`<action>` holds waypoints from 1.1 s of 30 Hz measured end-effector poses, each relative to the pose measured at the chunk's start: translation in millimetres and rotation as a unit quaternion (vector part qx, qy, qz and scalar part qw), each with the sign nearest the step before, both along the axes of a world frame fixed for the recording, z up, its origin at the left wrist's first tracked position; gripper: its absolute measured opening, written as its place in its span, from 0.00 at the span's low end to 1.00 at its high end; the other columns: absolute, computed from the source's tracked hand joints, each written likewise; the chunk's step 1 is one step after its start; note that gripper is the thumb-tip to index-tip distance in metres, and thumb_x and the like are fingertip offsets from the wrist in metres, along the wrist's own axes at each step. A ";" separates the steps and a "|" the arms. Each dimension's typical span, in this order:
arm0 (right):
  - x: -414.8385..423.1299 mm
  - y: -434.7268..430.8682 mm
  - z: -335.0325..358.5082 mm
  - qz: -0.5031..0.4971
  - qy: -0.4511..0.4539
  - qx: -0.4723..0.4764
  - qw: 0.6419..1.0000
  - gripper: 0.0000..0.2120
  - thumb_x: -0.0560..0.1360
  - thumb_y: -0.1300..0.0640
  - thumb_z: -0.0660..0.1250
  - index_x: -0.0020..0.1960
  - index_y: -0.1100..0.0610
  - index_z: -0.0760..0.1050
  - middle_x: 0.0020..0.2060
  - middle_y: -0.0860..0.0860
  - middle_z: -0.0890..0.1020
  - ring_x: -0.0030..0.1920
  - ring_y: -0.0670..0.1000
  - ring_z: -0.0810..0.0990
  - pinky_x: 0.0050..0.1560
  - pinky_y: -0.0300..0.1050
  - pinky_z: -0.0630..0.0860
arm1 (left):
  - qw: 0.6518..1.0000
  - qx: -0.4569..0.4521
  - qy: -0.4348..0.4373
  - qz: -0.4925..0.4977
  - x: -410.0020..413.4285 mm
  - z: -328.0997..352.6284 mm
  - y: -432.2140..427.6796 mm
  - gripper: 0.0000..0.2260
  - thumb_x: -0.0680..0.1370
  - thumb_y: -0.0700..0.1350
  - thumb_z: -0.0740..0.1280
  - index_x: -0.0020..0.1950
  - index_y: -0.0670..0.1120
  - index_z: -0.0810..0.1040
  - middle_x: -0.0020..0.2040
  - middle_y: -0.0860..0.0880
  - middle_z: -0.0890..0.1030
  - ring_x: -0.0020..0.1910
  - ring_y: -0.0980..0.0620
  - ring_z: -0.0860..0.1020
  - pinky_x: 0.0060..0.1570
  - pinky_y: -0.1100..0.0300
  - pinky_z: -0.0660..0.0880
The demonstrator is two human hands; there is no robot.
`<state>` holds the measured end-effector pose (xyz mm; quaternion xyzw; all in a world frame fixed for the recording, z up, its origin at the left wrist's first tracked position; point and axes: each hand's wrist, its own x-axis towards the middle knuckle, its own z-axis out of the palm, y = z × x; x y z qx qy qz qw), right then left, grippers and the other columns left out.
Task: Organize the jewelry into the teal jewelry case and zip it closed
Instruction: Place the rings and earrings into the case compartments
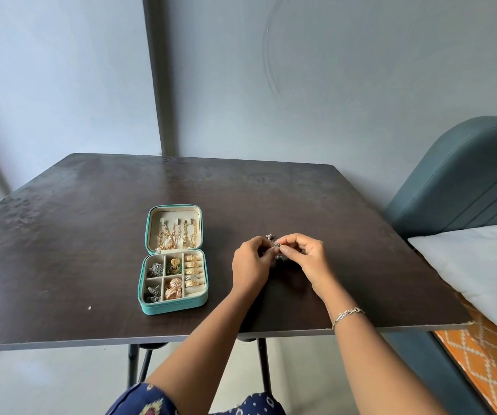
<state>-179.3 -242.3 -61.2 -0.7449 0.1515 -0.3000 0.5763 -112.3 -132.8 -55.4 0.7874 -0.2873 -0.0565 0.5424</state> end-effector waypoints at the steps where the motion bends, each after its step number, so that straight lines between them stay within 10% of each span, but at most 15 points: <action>1: -0.2 0.6 0.5 -0.001 -0.003 0.000 1.000 0.11 0.71 0.72 0.65 0.40 0.57 0.78 0.35 0.49 0.80 0.34 0.38 0.77 0.40 0.31 0.74 | 1.000 -0.005 0.004 -0.005 0.3 -0.1 0.5 0.06 0.74 0.45 0.69 0.44 0.43 0.80 0.40 0.46 0.83 0.40 0.50 0.77 0.40 0.59 0.69; 33: -4.5 6.3 6.7 0.019 0.010 0.012 1.000 0.10 0.75 0.69 0.62 0.41 0.57 0.75 0.36 0.51 0.77 0.38 0.41 0.75 0.44 0.34 0.71 | 0.987 -0.139 0.021 -0.075 1.6 1.0 8.6 0.03 0.72 0.39 0.70 0.41 0.44 0.77 0.37 0.51 0.79 0.35 0.61 0.75 0.36 0.72 0.71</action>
